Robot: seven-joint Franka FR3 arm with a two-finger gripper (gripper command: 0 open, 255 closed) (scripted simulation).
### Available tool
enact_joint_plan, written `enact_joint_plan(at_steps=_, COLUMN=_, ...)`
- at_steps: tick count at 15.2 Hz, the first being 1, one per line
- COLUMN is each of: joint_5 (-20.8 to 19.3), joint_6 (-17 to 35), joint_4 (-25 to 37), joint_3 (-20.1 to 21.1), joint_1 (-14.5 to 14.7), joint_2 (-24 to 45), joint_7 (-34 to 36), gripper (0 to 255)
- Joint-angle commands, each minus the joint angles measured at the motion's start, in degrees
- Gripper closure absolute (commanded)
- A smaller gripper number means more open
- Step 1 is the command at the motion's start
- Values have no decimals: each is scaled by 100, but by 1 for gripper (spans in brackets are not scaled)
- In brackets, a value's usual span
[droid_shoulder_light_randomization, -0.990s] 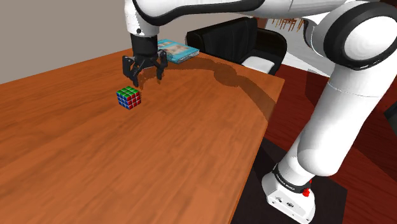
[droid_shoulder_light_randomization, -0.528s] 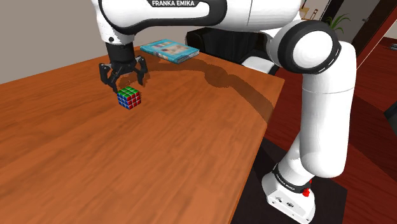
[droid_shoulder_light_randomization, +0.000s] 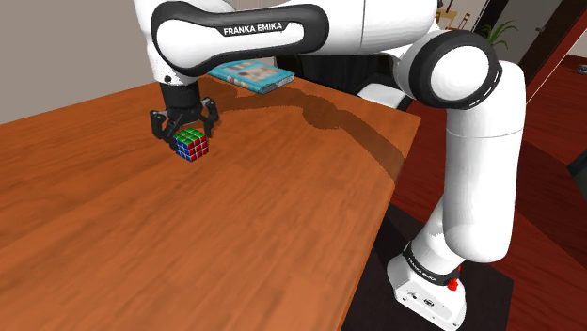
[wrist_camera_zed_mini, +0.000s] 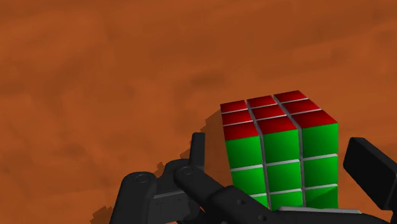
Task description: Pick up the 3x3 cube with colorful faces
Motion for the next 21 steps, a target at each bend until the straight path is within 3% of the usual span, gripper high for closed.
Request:
enact_joint_plan(at_steps=1, joint_5=2, joint_6=24, joint_4=-26, joint_3=-1, joint_1=-7, joint_2=-6, joint_7=-4, gripper=255)
enact_joint_plan(at_steps=10, joint_5=-1, joint_6=22, joint_4=-16, joint_3=-2, joint_1=-4, joint_2=2, joint_7=-2, gripper=255)
enact_joint_plan(at_steps=21, joint_5=-26, joint_6=-885, joint_4=1002, joint_3=11, joint_1=137, joint_2=107, joint_7=-37, gripper=255)
